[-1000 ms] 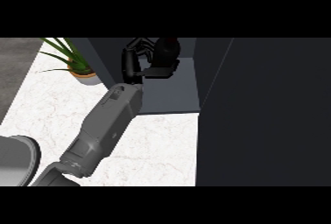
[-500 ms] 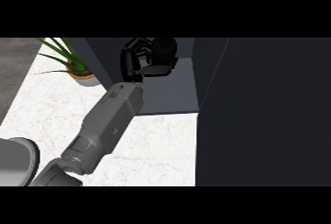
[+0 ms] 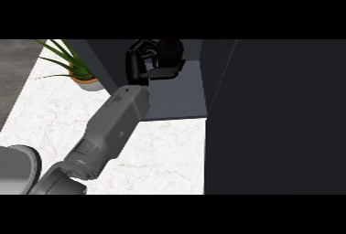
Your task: Pick up the wine, place it into the cabinet and close the cabinet
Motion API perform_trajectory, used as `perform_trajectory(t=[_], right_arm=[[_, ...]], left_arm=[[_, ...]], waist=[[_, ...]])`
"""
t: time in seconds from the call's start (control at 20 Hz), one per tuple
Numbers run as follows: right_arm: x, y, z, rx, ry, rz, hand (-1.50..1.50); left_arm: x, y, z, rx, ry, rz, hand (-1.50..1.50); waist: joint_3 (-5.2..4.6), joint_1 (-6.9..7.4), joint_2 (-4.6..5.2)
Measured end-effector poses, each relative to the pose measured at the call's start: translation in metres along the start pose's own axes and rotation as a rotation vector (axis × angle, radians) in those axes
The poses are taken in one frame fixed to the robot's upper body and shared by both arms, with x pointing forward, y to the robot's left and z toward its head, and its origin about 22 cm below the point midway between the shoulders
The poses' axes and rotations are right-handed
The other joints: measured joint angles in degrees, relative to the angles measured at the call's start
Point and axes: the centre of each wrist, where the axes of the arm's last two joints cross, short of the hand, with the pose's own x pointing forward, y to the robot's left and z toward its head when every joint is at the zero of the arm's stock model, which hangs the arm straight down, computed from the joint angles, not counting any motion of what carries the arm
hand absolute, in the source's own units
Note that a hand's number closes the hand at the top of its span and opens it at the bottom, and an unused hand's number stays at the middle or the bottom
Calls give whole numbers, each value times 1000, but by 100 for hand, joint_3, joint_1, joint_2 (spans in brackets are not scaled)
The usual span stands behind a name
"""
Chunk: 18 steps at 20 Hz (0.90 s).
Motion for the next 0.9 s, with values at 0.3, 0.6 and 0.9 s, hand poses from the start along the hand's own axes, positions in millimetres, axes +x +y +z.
perform_trajectory(t=[0.3, 0.6, 0.9], right_arm=[[0, 1, -3, 0, -12, -6, -150], [-1, 1, -2, 2, -11, -9, -150], [1, 6, -7, 20, -19, -22, -150]], left_arm=[[-4, 1, 1, 10, 5, -58, -150], [-11, 6, 5, 32, 18, -113, -150], [-16, 10, 8, 29, 23, -175, -150]], waist=[[1, -11, 20], [-9, -51, 58], [-17, -70, 85]])
